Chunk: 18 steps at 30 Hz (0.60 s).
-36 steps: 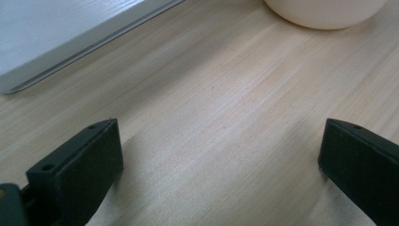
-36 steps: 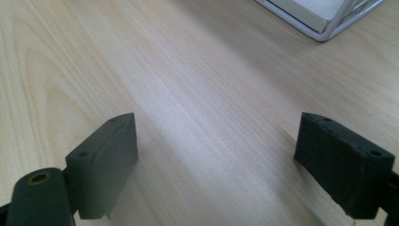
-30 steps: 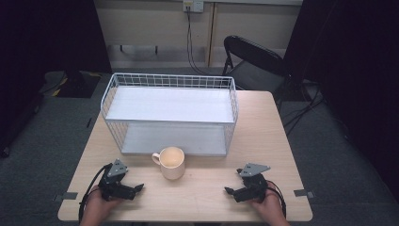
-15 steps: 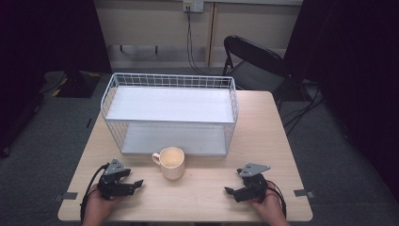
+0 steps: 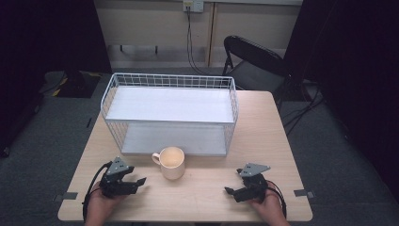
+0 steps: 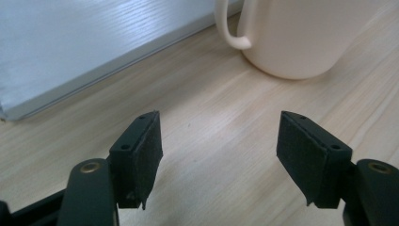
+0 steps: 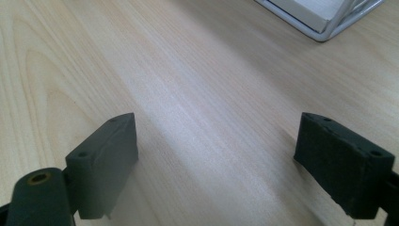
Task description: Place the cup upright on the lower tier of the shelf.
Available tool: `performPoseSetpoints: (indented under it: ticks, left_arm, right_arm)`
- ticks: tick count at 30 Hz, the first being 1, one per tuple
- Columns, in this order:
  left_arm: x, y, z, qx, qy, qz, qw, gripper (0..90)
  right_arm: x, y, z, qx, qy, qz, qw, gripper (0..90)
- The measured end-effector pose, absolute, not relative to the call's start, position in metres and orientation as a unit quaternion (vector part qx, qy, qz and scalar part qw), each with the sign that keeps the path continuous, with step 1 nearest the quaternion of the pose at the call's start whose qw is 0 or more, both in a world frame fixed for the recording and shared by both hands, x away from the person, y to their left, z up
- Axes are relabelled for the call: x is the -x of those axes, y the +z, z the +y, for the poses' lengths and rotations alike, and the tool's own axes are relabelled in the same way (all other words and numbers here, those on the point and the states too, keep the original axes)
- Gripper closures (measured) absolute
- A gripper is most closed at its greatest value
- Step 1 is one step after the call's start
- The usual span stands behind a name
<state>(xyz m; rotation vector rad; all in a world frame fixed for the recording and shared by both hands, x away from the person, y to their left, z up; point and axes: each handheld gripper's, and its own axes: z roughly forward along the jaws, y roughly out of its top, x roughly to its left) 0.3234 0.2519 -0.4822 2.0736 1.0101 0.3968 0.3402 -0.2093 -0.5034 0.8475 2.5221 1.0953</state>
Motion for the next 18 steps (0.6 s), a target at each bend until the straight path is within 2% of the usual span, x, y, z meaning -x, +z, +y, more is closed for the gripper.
performPoseSetpoints:
  ticks: [18]
  left_arm:
    - [-0.328, -0.470, 0.244, -0.815, 0.154, 0.381, 0.408, 33.6]
  right_arm:
    - [-0.340, -0.503, -0.209, -0.292, 0.377, 0.869, 0.132, 13.0]
